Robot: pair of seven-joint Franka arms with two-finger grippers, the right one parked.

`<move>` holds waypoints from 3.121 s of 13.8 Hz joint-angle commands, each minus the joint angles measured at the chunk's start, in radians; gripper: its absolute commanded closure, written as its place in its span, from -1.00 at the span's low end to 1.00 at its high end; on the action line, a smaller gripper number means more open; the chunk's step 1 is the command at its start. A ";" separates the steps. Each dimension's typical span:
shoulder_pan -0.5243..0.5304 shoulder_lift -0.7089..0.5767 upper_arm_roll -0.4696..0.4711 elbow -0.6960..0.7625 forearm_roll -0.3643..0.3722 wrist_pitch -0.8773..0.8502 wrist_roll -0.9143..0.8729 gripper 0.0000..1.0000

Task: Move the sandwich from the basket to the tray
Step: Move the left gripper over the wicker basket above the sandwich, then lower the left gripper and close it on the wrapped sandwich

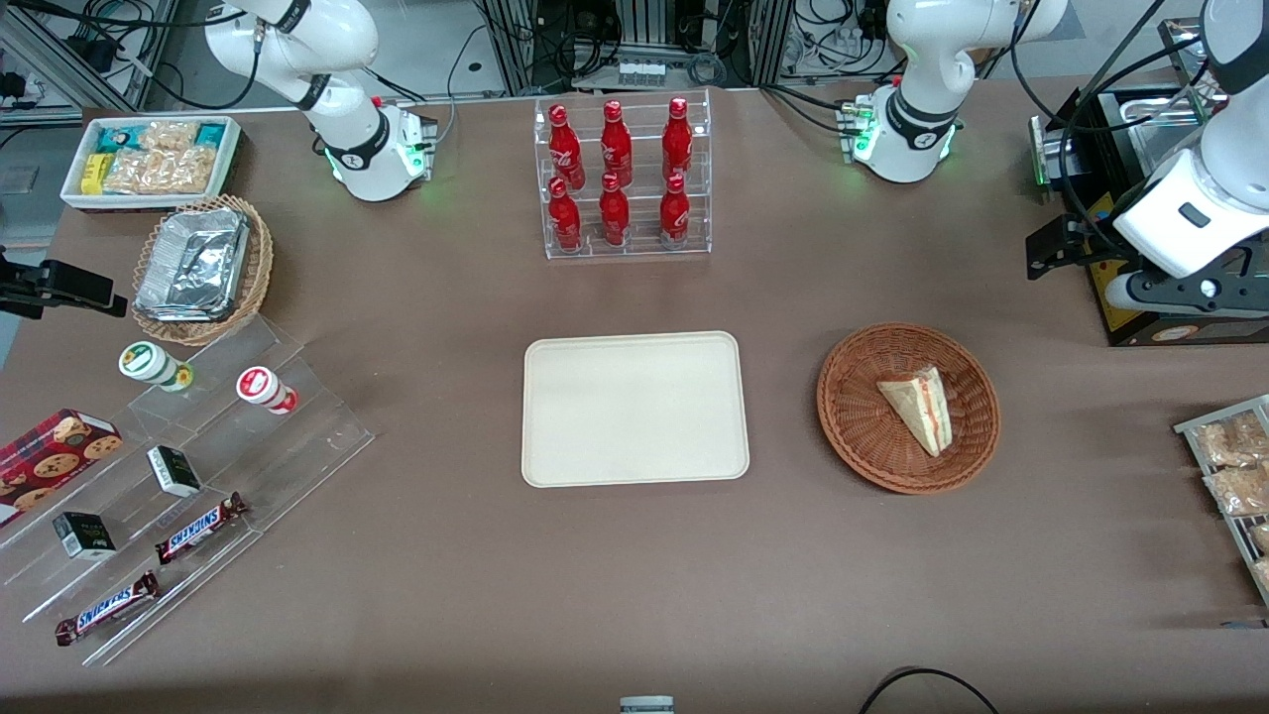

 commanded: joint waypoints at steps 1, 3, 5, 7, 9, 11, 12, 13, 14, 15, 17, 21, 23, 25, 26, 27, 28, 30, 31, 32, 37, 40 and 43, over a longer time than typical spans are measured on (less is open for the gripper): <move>0.006 0.005 -0.006 0.002 -0.006 0.007 -0.007 -1.00; 0.006 0.014 -0.006 -0.026 0.003 0.045 -0.004 -1.00; 0.006 0.009 -0.006 -0.113 0.003 0.111 -0.004 -1.00; 0.006 0.001 -0.006 -0.217 0.003 0.209 -0.004 -1.00; 0.006 0.001 -0.006 -0.280 0.002 0.277 -0.007 -1.00; 0.006 0.001 -0.006 -0.361 0.002 0.380 -0.007 -1.00; 0.006 0.001 -0.006 -0.409 0.002 0.442 -0.016 -1.00; 0.006 0.001 -0.006 -0.457 0.002 0.504 -0.022 -1.00; 0.006 -0.005 -0.006 -0.501 0.002 0.559 -0.024 -1.00; 0.006 -0.008 -0.006 -0.539 0.002 0.607 -0.025 -1.00; 0.006 -0.006 -0.006 -0.618 0.002 0.700 -0.053 -1.00; 0.006 0.005 -0.006 -0.669 0.002 0.785 -0.120 -1.00; -0.005 0.027 -0.007 -0.669 0.003 0.805 -0.322 -1.00; -0.008 0.040 -0.012 -0.669 0.003 0.820 -0.416 -1.00; -0.008 0.047 -0.012 -0.669 0.003 0.823 -0.448 -1.00; -0.008 0.058 -0.012 -0.669 0.003 0.843 -0.543 -1.00; -0.008 0.076 -0.012 -0.669 0.003 0.872 -0.653 -1.00; -0.015 0.104 -0.013 -0.669 0.003 0.891 -0.737 -1.00; -0.016 0.113 -0.013 -0.669 0.003 0.914 -0.799 -1.00; -0.020 0.124 -0.013 -0.669 0.003 0.937 -0.893 -1.00; -0.048 0.161 -0.013 -0.666 0.008 0.952 -0.958 -1.00; -0.048 0.189 -0.013 -0.664 0.068 0.952 -0.953 -1.00; -0.043 0.218 -0.013 -0.664 0.079 0.969 -0.955 -1.00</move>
